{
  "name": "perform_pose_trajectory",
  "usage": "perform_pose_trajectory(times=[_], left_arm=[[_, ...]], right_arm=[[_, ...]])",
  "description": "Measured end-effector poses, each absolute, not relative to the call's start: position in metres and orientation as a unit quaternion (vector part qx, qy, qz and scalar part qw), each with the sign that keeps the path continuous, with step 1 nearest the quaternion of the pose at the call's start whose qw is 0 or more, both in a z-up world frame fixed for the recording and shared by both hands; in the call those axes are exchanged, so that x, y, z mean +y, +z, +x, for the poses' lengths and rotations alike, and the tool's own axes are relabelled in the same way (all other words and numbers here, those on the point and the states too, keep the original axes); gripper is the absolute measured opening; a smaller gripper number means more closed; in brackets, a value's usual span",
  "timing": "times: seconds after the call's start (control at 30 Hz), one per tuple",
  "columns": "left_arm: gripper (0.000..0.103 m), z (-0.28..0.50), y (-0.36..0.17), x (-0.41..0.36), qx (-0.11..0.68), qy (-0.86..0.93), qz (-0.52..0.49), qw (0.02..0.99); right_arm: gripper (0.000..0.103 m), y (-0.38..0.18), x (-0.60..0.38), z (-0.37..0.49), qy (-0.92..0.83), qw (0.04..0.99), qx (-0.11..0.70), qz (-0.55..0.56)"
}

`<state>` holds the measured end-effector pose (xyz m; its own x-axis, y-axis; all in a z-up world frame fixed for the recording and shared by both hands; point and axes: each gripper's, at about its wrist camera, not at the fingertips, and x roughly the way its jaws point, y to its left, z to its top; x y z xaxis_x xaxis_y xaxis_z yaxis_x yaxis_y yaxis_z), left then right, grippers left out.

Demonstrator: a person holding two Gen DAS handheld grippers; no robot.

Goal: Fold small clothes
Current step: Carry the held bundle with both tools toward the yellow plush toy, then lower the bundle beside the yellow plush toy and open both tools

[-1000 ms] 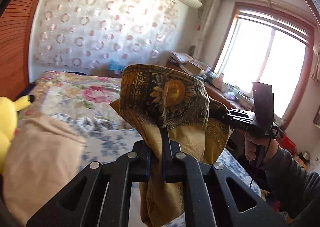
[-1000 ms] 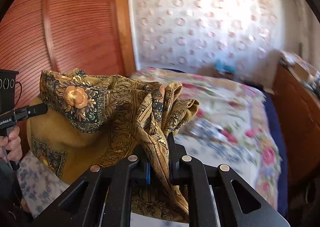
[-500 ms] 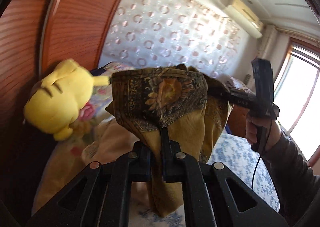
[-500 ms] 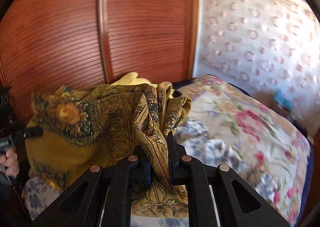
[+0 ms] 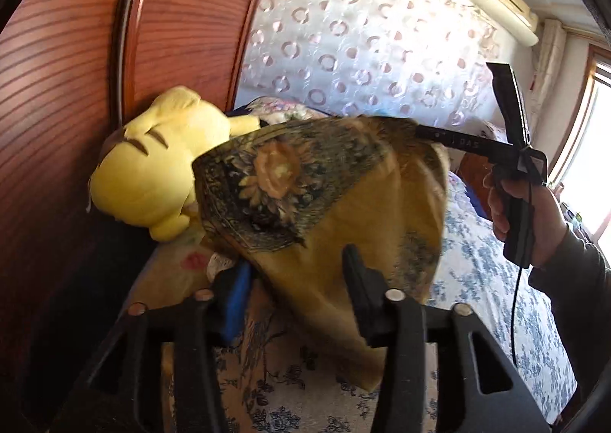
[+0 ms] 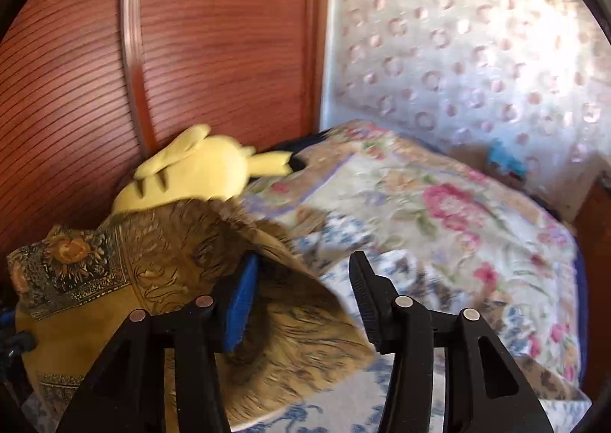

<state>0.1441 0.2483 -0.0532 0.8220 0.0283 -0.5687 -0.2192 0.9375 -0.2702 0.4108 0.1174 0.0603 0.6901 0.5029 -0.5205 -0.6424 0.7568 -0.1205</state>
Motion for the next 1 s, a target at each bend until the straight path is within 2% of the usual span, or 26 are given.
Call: perform_pose_trajectory(times=[0.03, 0.1, 0.33, 0.4, 0.63, 0.67, 0.73, 1.0], left_arm=[[0.068, 0.144, -0.049, 0.248, 0.289, 0.066, -0.157, 0.942], [0.078, 0.143, -0.036, 0.241, 0.274, 0.067, -0.136, 0.950], [0.079, 0.146, -0.009, 0.226, 0.247, 0.092, -0.076, 0.962], [0.079, 0.150, -0.008, 0.226, 0.250, 0.094, -0.070, 0.961], [0.079, 0.154, -0.011, 0.219, 0.267, 0.083, -0.066, 0.958], [0.080, 0.154, -0.011, 0.217, 0.267, 0.083, -0.062, 0.958], [0.089, 0.152, -0.010, 0.213, 0.264, 0.085, -0.058, 0.959], [0.089, 0.144, -0.003, 0.200, 0.255, 0.064, -0.045, 0.964]], right_arm=[[0.056, 0.065, 0.111, 0.405, 0.315, 0.912, 0.224, -0.140], [0.059, 0.071, 0.103, 0.395, 0.323, 0.914, 0.209, -0.129], [0.060, 0.057, 0.092, 0.368, 0.367, 0.902, 0.186, -0.132], [0.060, 0.045, 0.085, 0.353, 0.399, 0.884, 0.204, -0.131], [0.061, 0.006, 0.096, 0.389, 0.366, 0.879, 0.274, -0.134], [0.061, 0.004, 0.097, 0.391, 0.365, 0.880, 0.272, -0.136], [0.062, 0.003, 0.097, 0.393, 0.362, 0.883, 0.265, -0.139], [0.062, 0.013, 0.090, 0.368, 0.367, 0.883, 0.257, -0.139]])
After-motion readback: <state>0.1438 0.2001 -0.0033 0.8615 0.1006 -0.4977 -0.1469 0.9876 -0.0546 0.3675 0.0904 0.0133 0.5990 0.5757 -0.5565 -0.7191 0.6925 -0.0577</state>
